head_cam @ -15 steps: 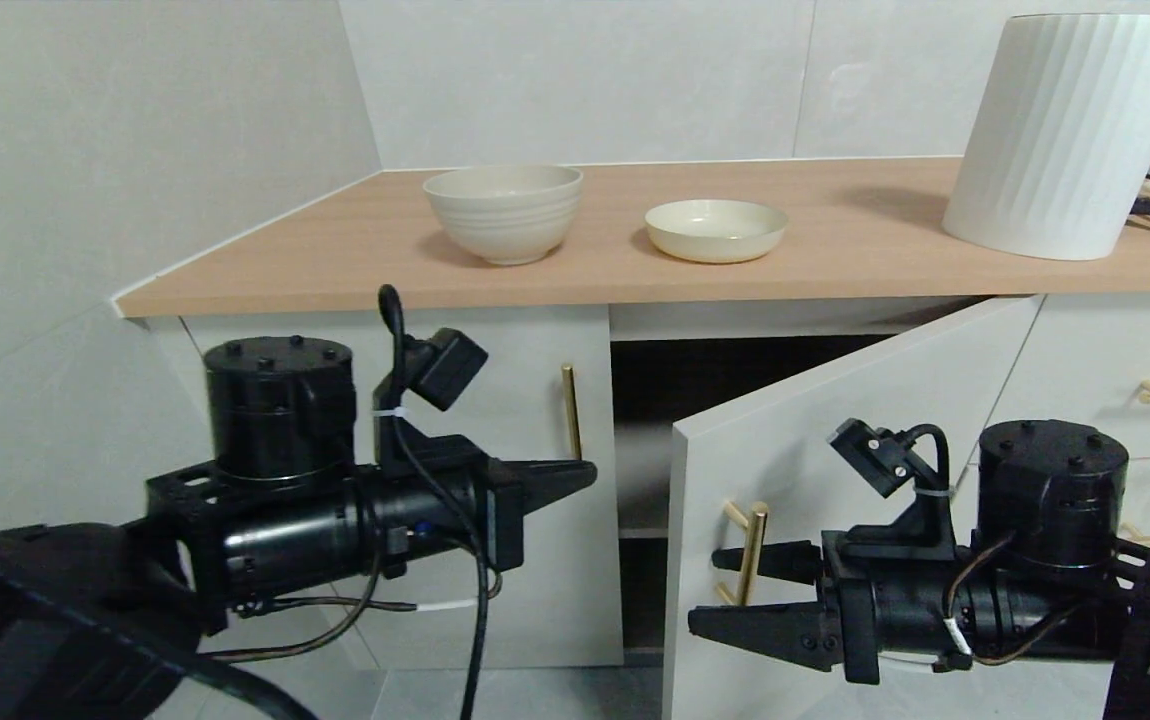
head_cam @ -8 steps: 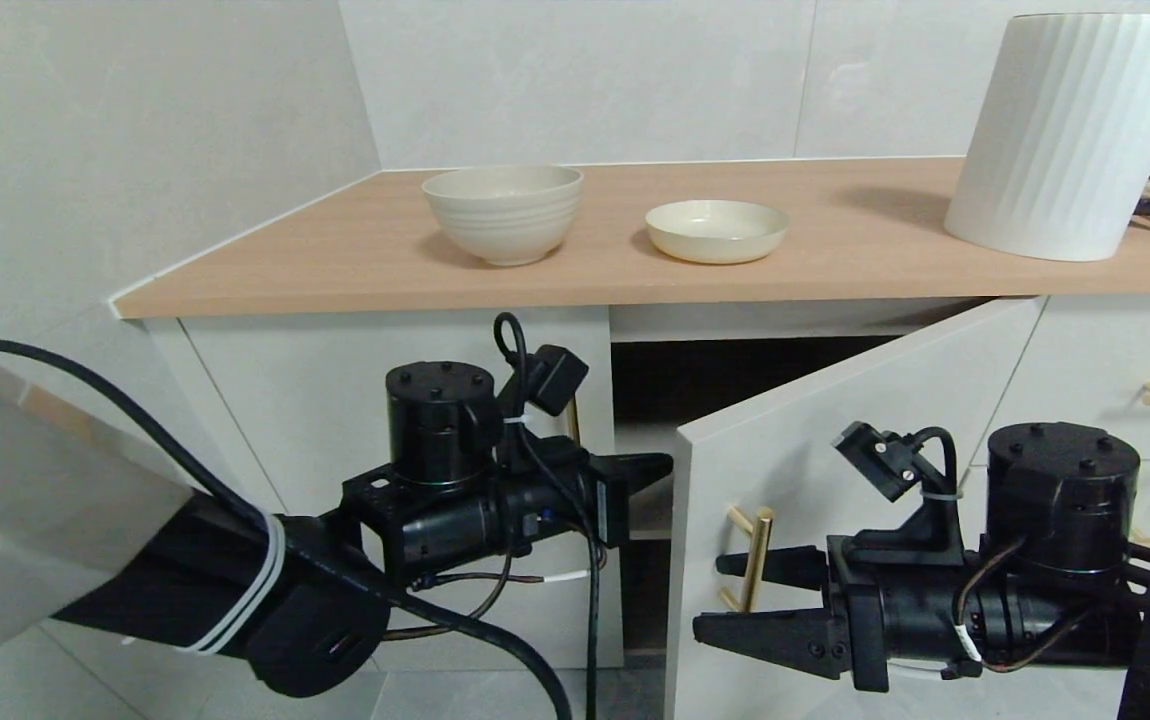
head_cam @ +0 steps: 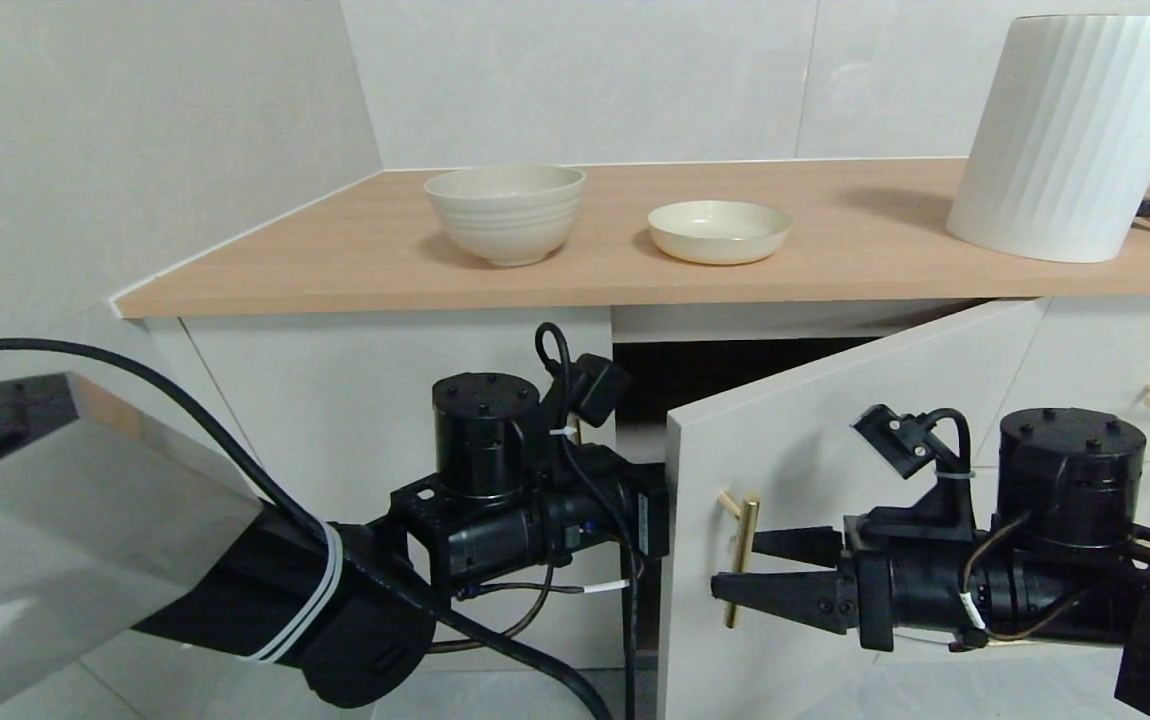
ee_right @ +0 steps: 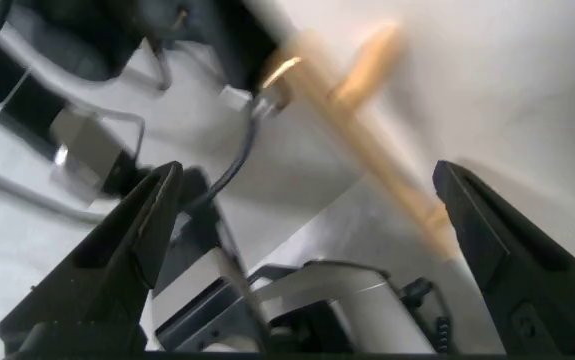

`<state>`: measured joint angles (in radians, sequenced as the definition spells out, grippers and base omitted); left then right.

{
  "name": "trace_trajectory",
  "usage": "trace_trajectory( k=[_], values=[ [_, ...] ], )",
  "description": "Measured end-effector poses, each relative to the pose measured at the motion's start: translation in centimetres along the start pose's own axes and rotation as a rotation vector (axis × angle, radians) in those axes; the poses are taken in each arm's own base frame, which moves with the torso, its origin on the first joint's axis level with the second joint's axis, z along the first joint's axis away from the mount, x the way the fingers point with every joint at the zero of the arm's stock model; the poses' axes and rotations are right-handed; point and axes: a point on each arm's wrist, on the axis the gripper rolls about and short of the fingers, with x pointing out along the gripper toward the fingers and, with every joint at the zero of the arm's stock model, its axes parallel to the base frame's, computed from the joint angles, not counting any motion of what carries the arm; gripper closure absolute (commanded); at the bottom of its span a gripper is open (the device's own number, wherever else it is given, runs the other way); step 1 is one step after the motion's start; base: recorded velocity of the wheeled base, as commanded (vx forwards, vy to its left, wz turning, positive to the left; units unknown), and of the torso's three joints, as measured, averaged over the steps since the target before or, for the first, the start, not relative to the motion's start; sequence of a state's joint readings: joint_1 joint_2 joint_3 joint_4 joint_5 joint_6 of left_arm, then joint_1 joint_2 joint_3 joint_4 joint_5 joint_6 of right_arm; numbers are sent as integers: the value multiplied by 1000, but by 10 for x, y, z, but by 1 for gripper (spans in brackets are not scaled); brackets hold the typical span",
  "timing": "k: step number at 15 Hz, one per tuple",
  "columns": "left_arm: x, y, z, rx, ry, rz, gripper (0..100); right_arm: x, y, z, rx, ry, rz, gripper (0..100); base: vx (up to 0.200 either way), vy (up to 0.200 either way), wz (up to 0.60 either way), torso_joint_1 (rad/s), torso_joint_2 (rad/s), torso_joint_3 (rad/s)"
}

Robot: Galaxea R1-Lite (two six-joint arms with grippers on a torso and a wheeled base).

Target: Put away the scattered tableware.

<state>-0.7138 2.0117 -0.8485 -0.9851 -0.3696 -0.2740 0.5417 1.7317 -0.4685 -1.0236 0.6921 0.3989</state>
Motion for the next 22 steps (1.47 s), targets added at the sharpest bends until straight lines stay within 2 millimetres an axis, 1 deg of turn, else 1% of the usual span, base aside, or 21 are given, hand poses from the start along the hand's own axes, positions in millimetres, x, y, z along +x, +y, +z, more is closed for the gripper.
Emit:
trace_trajectory(
  k=[4,6,8,11,13,15,17,18,20,22],
  values=[
    [1,-6,0,4,-5,3,100,-10,-13,6,10,-33,-53,0,0,0,0,0,0,0],
    [2,-8,-1,5,2,-9,100,-20,-13,-1,-47,-34,-112,0,0,0,0,0,0,0],
    [2,-9,-2,5,3,-17,100,-32,-9,-11,-100,-43,-222,0,0,0,0,0,0,0],
    [1,-9,-1,4,1,-9,100,-55,10,-25,-111,-7,-310,0,0,0,0,0,0,0],
    [1,-8,-1,-8,-3,1,100,-73,31,-33,-147,12,-480,0,0,0,0,0,0,0],
    [2,-8,-1,-9,-4,2,100,-91,57,-43,-191,34,-577,0,0,0,0,0,0,0],
    [2,-9,-1,-8,-4,2,100,-111,75,-56,-202,86,-603,0,0,0,0,0,0,0],
    [2,-9,-1,-9,-3,3,100,-118,83,-57,-214,77,-599,0,0,0,0,0,0,0],
    [2,-9,-1,-9,-3,2,100,-126,92,-55,-237,25,-572,0,0,0,0,0,0,0],
    [2,-9,-2,-10,-1,2,100,-131,96,-54,-246,-2,-561,0,-200,0,0,2,5,0]
  ],
)
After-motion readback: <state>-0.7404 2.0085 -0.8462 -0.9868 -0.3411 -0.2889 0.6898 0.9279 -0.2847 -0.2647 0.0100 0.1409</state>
